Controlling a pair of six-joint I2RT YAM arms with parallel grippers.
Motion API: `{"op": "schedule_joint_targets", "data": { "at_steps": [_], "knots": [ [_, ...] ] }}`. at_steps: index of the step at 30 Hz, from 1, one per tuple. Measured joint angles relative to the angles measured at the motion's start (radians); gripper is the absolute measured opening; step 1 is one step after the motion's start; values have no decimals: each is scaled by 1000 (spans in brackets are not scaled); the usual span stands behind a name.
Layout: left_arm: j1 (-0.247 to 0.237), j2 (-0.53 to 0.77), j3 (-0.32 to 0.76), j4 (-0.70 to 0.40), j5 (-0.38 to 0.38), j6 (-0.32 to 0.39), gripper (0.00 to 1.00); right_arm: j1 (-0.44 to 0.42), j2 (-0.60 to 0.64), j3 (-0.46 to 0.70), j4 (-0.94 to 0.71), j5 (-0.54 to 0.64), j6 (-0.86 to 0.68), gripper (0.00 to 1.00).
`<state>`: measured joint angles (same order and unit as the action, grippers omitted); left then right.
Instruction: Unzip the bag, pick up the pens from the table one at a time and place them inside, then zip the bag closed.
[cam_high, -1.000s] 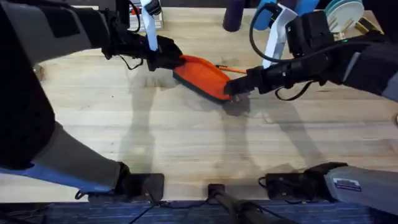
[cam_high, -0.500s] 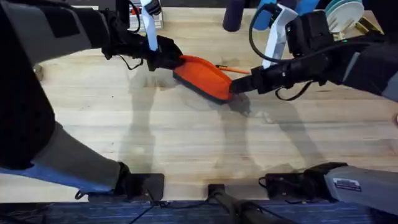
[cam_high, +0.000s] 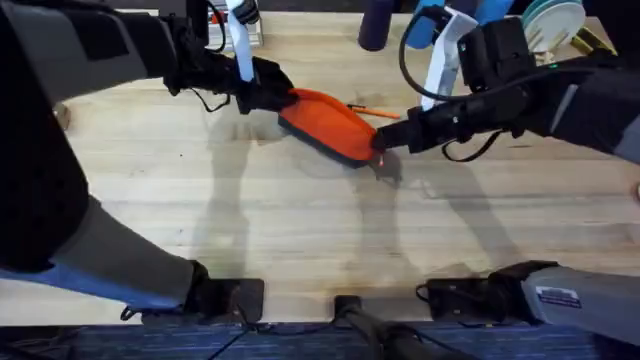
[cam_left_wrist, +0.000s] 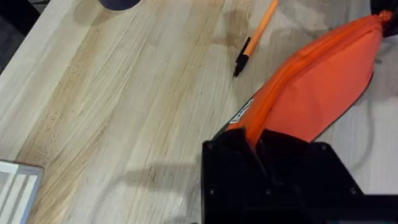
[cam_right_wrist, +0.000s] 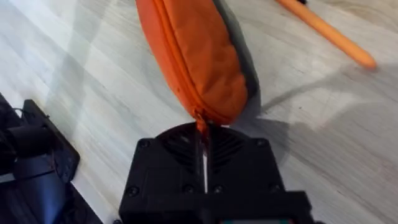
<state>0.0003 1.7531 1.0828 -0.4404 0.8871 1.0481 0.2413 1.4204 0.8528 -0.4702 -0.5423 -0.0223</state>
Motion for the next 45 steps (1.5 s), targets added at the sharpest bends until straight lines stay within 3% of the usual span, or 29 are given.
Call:
{"op": "schedule_joint_targets", "data": {
  "at_steps": [9,18,20,26,45],
  "knots": [
    [0,0,0,2,0,0,43,8,-70,11,-3,3,0,31],
    [0,0,0,2,-1,0,43,94,-85,44,1,63,0,31],
    [0,0,0,2,-1,0,43,143,-85,44,52,131,0,31],
    [0,0,0,4,-5,0,43,171,-73,44,157,177,0,30],
    [2,0,0,5,-5,0,43,252,132,50,536,181,108,30]
  ]
}}
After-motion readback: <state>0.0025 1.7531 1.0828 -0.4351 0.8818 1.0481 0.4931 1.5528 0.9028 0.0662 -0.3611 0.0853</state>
